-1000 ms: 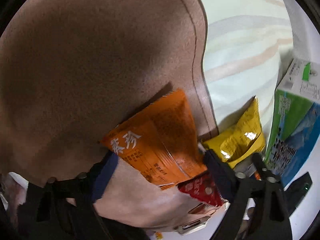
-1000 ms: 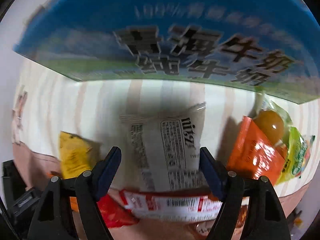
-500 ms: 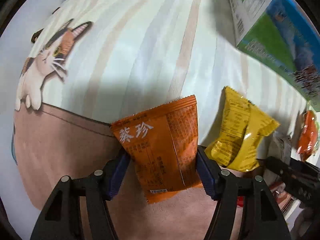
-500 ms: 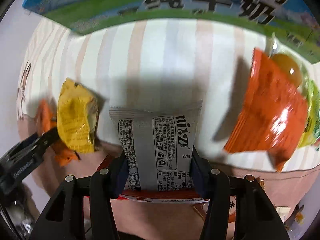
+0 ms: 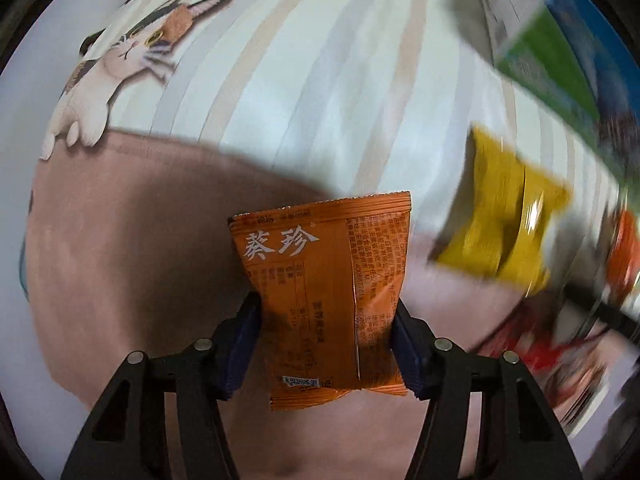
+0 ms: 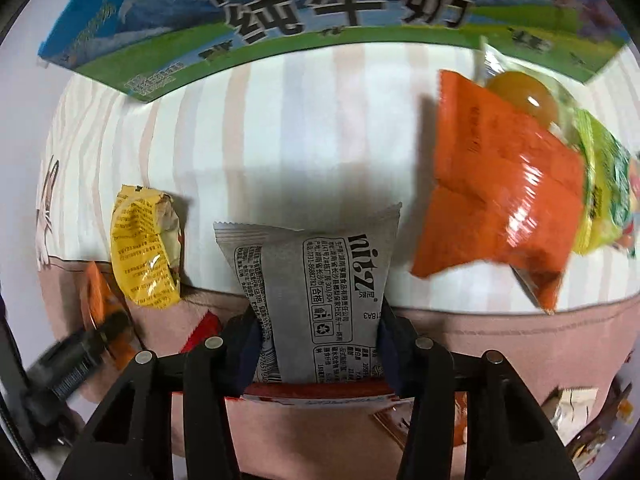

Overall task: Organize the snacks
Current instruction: 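Carry both packets into the box and open both tools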

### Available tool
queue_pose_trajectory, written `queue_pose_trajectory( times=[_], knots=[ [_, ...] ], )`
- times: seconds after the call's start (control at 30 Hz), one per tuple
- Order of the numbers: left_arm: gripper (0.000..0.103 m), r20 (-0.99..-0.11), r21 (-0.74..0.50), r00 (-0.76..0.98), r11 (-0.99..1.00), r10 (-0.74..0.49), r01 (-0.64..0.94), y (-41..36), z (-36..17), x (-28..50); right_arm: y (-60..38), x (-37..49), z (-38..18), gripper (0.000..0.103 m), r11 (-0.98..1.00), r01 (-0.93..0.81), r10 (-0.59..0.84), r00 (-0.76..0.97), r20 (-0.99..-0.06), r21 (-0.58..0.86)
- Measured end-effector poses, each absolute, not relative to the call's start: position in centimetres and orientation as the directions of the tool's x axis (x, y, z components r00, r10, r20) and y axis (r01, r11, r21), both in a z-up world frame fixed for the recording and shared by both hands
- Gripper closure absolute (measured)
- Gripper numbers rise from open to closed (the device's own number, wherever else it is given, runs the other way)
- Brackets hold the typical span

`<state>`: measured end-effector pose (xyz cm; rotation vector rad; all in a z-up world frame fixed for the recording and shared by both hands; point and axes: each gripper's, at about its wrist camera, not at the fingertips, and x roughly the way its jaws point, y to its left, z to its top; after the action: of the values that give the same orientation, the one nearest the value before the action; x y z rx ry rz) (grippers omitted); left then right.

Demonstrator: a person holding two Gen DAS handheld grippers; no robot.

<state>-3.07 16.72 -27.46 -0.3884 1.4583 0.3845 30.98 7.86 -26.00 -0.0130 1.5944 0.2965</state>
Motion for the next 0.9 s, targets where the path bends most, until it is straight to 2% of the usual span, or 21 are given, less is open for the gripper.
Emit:
queue_pose_trajectory(
  times=[0.07,0.13,0.17,0.2,0.33,0.37,0.43,0.47,0.5,0.7,0.9],
  knots=[
    [0.043,-0.998,-0.015,0.064,0.887,0.017,-0.462,15.7,-28.0,-4.8,8.7,30.9,-26.4,0.049,0.962,-0.188,0.187,-0.075,-0.98,0.198],
    [0.042,-0.998,-0.031,0.056,0.878,-0.005,-0.477,15.5,-29.1,-5.9,8.5,31.2,-27.3,0.04,0.956,-0.172,0.217,-0.125,-0.968,0.236],
    [0.042,-0.998,-0.038,0.059,0.871,-0.011,-0.49,15.7,-29.5,-6.4,8.3,32.0,-27.4,0.03,0.953,-0.161,0.238,-0.133,-0.962,0.258],
    [0.042,-0.998,-0.044,0.063,0.863,-0.015,-0.503,15.7,-29.7,-6.6,8.3,32.0,-27.6,0.028,0.95,-0.152,0.253,-0.133,-0.958,0.272],
    [0.041,-0.994,-0.098,0.095,0.812,-0.053,-0.575,17.8,-30.2,-7.3,10.2,31.4,-28.6,0.028,0.956,-0.205,0.191,-0.115,-0.975,0.211],
    [0.041,-0.993,-0.107,0.1,0.802,-0.059,-0.588,18.4,-30.2,-7.4,10.4,31.3,-28.7,0.028,0.957,-0.213,0.179,-0.109,-0.978,0.199],
    [0.043,-0.994,-0.101,0.098,0.798,-0.054,-0.595,18.7,-30.0,-7.0,10.8,31.2,-29.0,0.038,0.964,-0.227,0.126,-0.079,-0.989,0.141],
    [0.045,-0.994,-0.095,0.1,0.8,-0.044,-0.593,19.2,-29.8,-7.0,11.0,31.2,-28.9,0.047,0.964,-0.237,0.108,-0.062,-0.992,0.12],
    [0.045,-0.994,-0.088,0.105,0.803,-0.032,-0.59,19.1,-29.4,-6.8,11.1,31.1,-28.8,0.05,0.964,-0.241,0.107,-0.043,-0.993,0.114],
    [0.047,-0.991,-0.083,0.134,0.811,-0.005,-0.58,17.6,-27.0,-5.5,9.8,32.2,-26.4,0.054,0.962,-0.194,0.199,0.019,-0.98,0.191],
    [0.047,-0.971,-0.128,0.237,0.817,0.012,-0.563,17.5,-20.7,-4.6,9.8,33.3,-21.4,0.054,0.94,-0.197,0.301,0.088,-0.95,0.279]
  ],
)
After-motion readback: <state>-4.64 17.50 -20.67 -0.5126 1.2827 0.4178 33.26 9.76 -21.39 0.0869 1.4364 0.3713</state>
